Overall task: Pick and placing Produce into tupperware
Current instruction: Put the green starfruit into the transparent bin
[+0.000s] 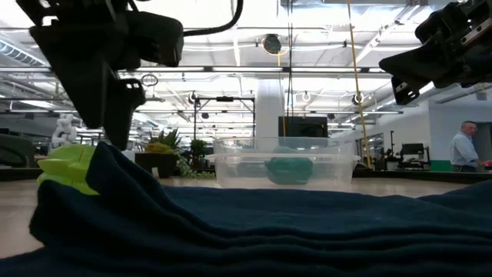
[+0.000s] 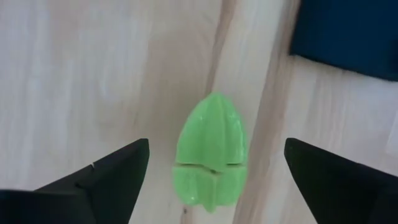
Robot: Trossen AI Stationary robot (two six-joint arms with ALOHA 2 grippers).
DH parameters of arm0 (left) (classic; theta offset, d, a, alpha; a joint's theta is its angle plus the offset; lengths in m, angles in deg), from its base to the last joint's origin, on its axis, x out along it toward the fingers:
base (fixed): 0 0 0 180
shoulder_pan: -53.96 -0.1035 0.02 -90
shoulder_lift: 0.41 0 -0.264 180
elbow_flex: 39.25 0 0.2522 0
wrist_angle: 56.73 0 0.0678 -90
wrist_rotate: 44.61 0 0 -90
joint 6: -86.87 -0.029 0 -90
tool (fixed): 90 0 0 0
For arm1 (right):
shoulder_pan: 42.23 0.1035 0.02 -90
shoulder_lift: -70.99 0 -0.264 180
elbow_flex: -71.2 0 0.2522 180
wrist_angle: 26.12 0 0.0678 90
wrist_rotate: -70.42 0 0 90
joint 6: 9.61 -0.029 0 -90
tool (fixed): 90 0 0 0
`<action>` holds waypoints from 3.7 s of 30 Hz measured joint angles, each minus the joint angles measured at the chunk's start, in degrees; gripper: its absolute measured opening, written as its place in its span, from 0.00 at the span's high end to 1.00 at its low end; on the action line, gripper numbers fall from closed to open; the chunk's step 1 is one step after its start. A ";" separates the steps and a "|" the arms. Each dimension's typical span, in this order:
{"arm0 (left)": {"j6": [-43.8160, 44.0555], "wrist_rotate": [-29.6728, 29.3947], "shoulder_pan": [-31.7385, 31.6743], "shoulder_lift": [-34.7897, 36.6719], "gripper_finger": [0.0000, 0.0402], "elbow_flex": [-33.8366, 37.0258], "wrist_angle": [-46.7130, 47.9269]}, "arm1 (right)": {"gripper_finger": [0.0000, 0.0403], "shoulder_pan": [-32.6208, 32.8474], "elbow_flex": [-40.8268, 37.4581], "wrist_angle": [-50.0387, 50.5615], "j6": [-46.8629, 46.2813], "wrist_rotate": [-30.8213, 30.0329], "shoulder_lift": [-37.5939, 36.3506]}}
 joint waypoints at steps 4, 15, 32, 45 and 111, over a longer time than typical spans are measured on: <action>0.32 0.19 0.06 -0.68 0.06 0.03 0.12 | 1.00 0.00 0.00 0.22 0.05 0.02 0.00; -1.42 -0.28 0.34 -3.50 0.01 0.02 -0.73 | 1.00 0.00 0.00 1.01 -0.01 0.02 0.02; -6.89 -0.42 0.50 -9.23 0.01 -0.20 -0.07 | 1.00 -0.01 0.00 0.89 0.12 0.02 0.17; -6.87 0.30 0.43 -9.30 0.02 -0.09 0.19 | 1.00 0.00 0.00 0.90 0.38 0.00 0.17; -30.32 -4.90 -8.71 -7.04 0.47 -25.26 23.41 | 1.00 -0.02 0.00 -3.61 0.34 -0.02 0.13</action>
